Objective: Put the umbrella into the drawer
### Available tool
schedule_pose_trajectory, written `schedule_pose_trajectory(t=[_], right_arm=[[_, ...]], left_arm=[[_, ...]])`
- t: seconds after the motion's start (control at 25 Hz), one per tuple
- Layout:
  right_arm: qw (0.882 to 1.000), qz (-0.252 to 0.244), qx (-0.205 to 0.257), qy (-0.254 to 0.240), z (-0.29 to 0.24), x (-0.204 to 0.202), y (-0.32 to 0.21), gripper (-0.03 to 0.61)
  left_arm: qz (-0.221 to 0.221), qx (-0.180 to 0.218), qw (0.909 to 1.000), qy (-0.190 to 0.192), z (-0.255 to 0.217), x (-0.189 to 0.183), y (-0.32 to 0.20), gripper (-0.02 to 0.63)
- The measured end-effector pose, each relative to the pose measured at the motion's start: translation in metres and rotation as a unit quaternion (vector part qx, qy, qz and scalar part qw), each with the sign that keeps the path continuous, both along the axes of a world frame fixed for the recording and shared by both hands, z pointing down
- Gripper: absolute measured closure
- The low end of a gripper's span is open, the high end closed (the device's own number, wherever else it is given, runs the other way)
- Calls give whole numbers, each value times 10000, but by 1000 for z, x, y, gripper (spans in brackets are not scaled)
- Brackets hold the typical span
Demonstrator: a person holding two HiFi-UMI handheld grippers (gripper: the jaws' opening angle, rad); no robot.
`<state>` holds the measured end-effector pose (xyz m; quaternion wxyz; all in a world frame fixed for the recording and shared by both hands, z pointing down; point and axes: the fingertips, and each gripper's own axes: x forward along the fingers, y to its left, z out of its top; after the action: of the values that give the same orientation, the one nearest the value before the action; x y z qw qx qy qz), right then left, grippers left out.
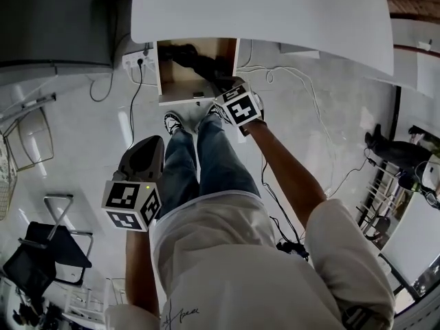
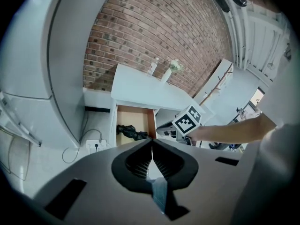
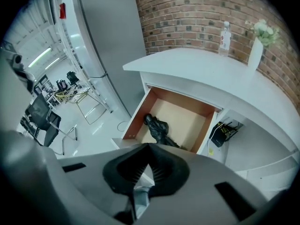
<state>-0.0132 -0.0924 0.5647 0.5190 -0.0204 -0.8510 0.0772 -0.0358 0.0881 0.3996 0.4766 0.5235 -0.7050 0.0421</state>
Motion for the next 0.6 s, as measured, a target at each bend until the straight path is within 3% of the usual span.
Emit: schedule_pose_trajectory(t=[0.24,0.6], right_arm=[[9996,111,-124,-249,-29,4,7,561],[9982,183,-97,-569,-81,12,13,561]], left_arm=[[112,365,9987,332,-18,18,-16,594],[131,419,9985,315,-26,30,-21,594]])
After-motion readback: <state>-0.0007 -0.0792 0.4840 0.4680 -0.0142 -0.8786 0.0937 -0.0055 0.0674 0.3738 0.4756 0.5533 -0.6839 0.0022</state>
